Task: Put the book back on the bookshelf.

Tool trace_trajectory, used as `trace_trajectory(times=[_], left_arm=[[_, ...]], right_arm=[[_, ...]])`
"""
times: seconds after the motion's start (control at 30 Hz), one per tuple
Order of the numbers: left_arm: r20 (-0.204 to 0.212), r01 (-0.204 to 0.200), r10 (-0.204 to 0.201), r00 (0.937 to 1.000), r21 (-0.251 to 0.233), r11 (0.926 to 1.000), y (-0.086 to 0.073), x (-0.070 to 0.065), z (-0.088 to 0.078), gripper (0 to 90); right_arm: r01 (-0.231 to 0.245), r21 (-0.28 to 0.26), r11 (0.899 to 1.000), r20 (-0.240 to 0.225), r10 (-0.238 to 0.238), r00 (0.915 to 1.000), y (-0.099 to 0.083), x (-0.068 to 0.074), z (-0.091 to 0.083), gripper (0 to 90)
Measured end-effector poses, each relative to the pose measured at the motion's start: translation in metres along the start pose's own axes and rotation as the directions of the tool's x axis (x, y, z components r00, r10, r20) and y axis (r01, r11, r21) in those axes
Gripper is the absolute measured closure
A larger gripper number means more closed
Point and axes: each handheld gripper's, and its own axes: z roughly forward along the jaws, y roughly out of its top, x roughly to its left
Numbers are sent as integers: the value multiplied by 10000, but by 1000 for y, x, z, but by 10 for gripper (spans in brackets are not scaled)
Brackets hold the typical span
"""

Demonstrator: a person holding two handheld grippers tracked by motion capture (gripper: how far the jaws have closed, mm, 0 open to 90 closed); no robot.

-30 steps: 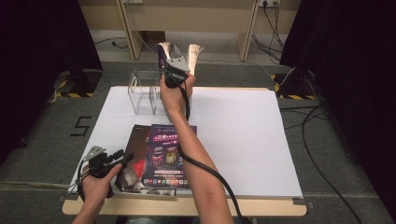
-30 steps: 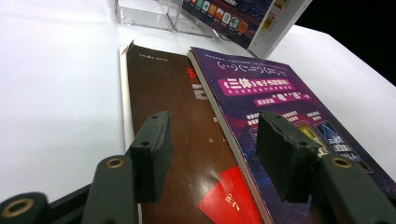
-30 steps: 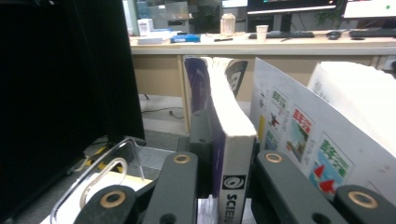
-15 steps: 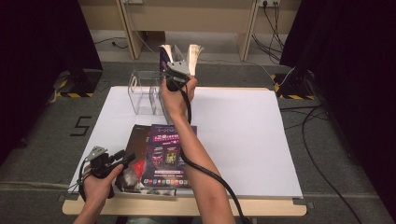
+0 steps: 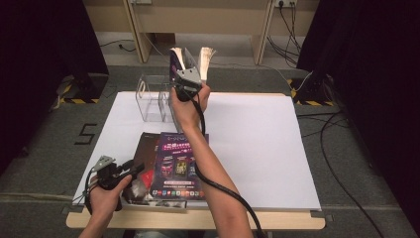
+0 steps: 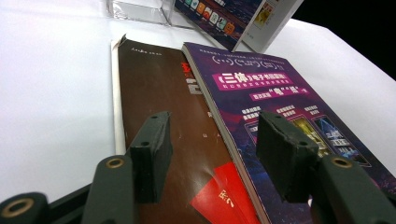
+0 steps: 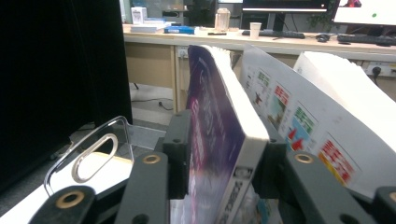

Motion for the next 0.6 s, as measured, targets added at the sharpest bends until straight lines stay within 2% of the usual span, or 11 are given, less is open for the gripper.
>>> trace_trajectory(times=[0.1,0.4,0.6], left_arm=[[-10,-13,13,10000,20,10000,0,-1,1,447],[5,-41,41,10000,65,10000,-1,-2,2,448],[37,-86,86,10000,84,9999,-1,-4,3,447]], right_arm=[[99,23,9999,-10,-99,10000,-3,-2,-4,626],[-124,118,9999,-319,128,9994,-10,-8,-19,598],[5,154,9999,-450,2,9990,-15,-11,-29,582]])
